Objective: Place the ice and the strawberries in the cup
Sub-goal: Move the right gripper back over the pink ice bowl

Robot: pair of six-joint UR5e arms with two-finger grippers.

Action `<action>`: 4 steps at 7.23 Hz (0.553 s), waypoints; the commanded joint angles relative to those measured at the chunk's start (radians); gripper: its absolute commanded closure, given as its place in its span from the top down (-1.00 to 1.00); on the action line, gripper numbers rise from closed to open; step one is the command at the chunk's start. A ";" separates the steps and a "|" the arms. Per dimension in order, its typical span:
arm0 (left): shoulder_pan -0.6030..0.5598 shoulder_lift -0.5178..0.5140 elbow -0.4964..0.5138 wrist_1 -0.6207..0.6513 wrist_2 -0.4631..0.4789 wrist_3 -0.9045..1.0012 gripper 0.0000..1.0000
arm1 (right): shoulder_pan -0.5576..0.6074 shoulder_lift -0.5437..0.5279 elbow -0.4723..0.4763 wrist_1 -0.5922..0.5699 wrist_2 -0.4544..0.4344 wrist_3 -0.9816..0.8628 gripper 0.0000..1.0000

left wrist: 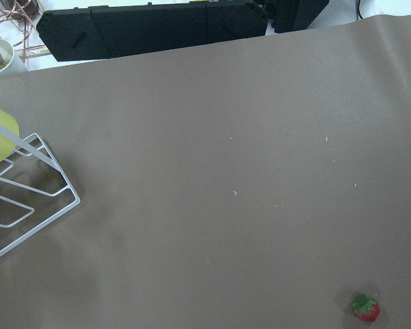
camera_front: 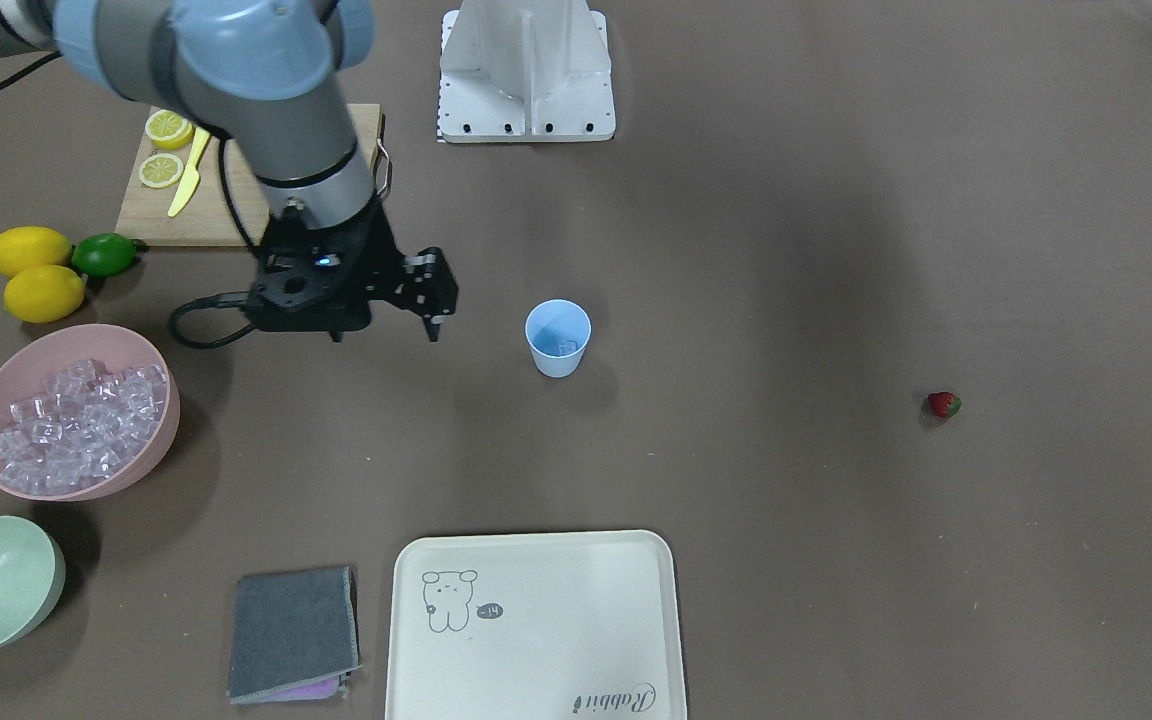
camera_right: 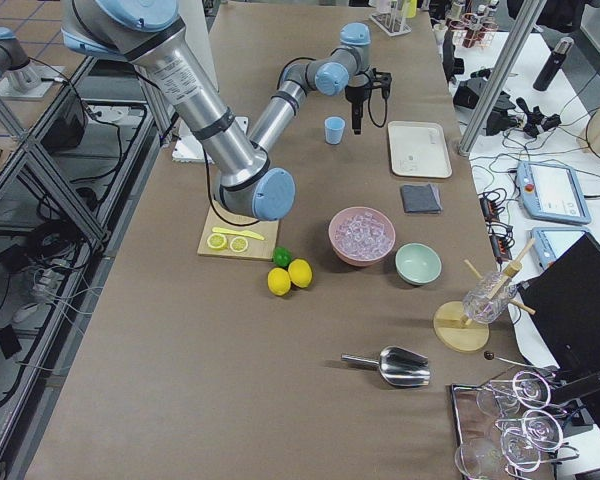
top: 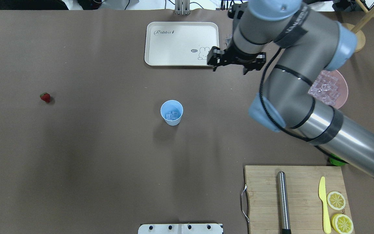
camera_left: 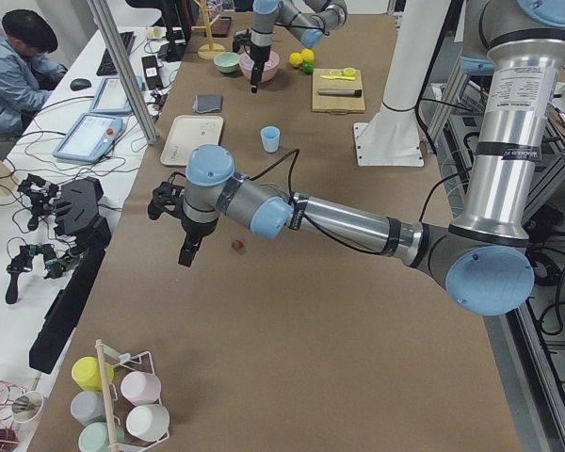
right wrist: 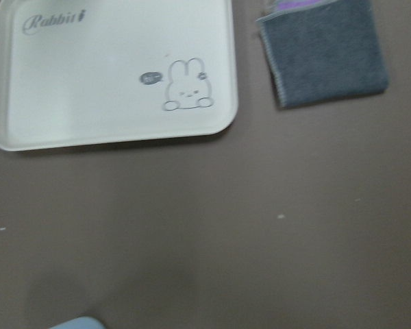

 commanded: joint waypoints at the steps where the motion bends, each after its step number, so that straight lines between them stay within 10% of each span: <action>1: 0.000 0.019 -0.004 -0.023 -0.005 -0.002 0.95 | 0.082 -0.165 0.018 0.001 0.037 -0.187 0.92; 4: 0.000 0.021 -0.004 -0.023 -0.003 0.000 0.95 | 0.135 -0.390 0.058 0.005 0.026 -0.483 0.92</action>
